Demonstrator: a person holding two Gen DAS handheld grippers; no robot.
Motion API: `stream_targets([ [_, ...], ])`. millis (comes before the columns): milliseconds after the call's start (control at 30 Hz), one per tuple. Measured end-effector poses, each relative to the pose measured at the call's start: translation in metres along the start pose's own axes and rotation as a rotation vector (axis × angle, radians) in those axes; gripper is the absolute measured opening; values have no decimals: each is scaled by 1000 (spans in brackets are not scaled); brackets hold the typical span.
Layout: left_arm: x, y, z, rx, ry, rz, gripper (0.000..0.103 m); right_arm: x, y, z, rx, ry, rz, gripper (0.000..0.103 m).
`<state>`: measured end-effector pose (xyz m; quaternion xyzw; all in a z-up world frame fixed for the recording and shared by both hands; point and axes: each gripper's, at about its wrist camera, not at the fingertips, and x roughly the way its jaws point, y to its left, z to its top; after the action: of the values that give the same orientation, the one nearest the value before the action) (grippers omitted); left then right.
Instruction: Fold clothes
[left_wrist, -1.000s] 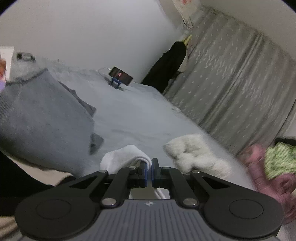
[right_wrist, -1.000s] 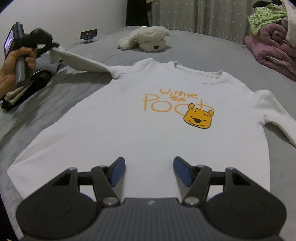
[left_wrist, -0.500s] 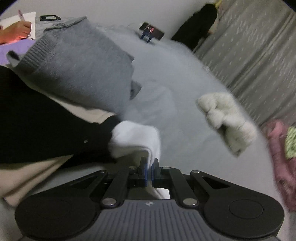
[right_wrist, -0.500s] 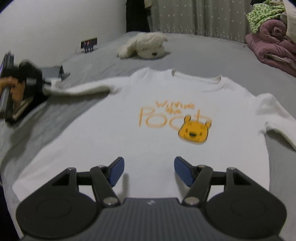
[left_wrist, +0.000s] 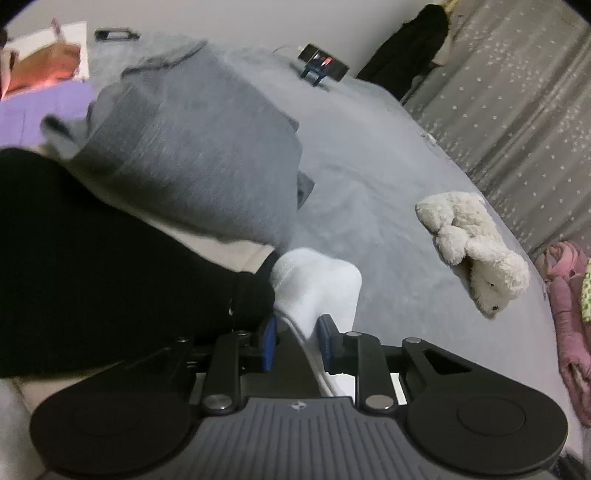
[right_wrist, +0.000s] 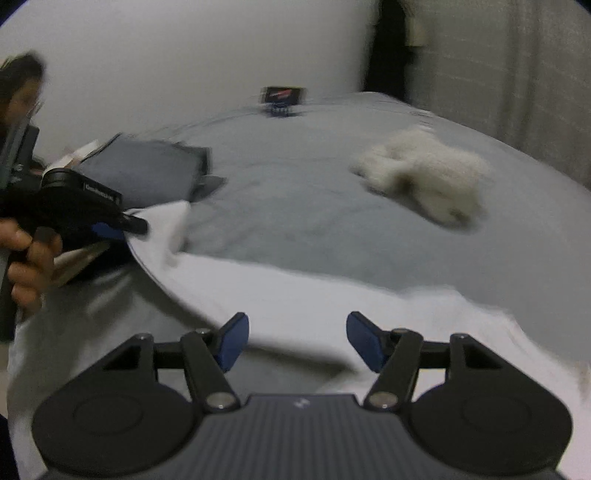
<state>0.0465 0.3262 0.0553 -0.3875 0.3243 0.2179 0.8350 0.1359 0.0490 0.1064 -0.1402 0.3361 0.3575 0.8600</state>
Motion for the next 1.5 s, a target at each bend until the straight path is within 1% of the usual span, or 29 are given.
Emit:
stream_targets([
  [67, -1, 2, 4, 0, -7, -2, 23, 28, 10, 24, -41, 22, 43, 57],
  [133, 1, 4, 7, 0, -9, 1, 23, 55, 21, 41, -89, 54, 87, 56],
  [233, 7, 3, 8, 1, 16, -28, 23, 98, 42, 51, -215, 111, 128, 56],
  [300, 14, 1, 8, 11, 46, -61, 25, 122, 52, 52, -266, 152, 158, 56],
  [333, 16, 2, 9, 13, 61, -75, 25, 132, 52, 52, -264, 175, 178, 56],
  [400, 21, 4, 10, -6, 73, -81, 24, 148, 50, 50, -248, 220, 229, 55],
  [433, 22, 4, 11, 0, 77, -86, 23, 151, 50, 49, -256, 216, 244, 51],
  [467, 23, 3, 12, 6, 77, -91, 14, 152, 51, 48, -266, 212, 255, 40],
  [500, 21, 2, 12, 13, 60, -91, 7, 152, 53, 48, -282, 206, 251, 26],
  [567, 17, -2, 13, 27, 27, -92, 4, 151, 59, 48, -320, 193, 238, 8],
  [600, 15, -4, 14, 34, 10, -93, 3, 149, 65, 49, -349, 178, 210, 7],
  [667, 11, -7, 15, 46, -26, -95, 3, 142, 67, 51, -356, 115, 146, 7],
  [700, 6, -8, 16, 47, -59, -104, 3, 139, 66, 54, -339, 68, 109, 7],
  [800, -1, -11, 22, 40, -140, -102, 3, 133, 62, 64, -259, -67, 37, 7],
  [833, -2, -11, 24, 37, -161, -98, 3, 135, 61, 64, -238, -75, 39, 7],
  [900, 4, -12, 27, 41, -168, -72, 3, 143, 62, 63, -215, -66, 30, 7],
  [1033, 15, -12, 32, 48, -183, -19, 3, 156, 61, 57, -131, -44, 11, 8],
  [1067, 18, -13, 34, 48, -186, -9, 3, 159, 61, 56, -110, -39, 6, 11],
  [1133, 23, -13, 36, 30, -179, -13, 3, 165, 60, 53, -68, -27, -3, 13],
  [1200, 19, -11, 36, 36, -178, -8, 3, 169, 58, 51, -22, -25, -10, 18],
  [1233, 19, -11, 36, 34, -178, -4, 3, 160, 53, 52, 17, -53, 0, 19],
  [1267, 18, -11, 35, 32, -179, 0, 3, 151, 48, 52, 49, -78, 10, 23],
  [1300, 18, -12, 35, 30, -179, 3, 3, 142, 45, 50, 63, -90, 22, 29],
  [1367, 18, -12, 35, 20, -183, 9, 3, 126, 40, 46, 84, -110, 45, 38],
  [1433, 19, -14, 35, 9, -179, 25, 3, 118, 39, 39, 53, -71, 33, 39],
  [1500, 19, -16, 34, -1, -171, 47, 3, 118, 37, 28, 58, -19, -15, 39],
])
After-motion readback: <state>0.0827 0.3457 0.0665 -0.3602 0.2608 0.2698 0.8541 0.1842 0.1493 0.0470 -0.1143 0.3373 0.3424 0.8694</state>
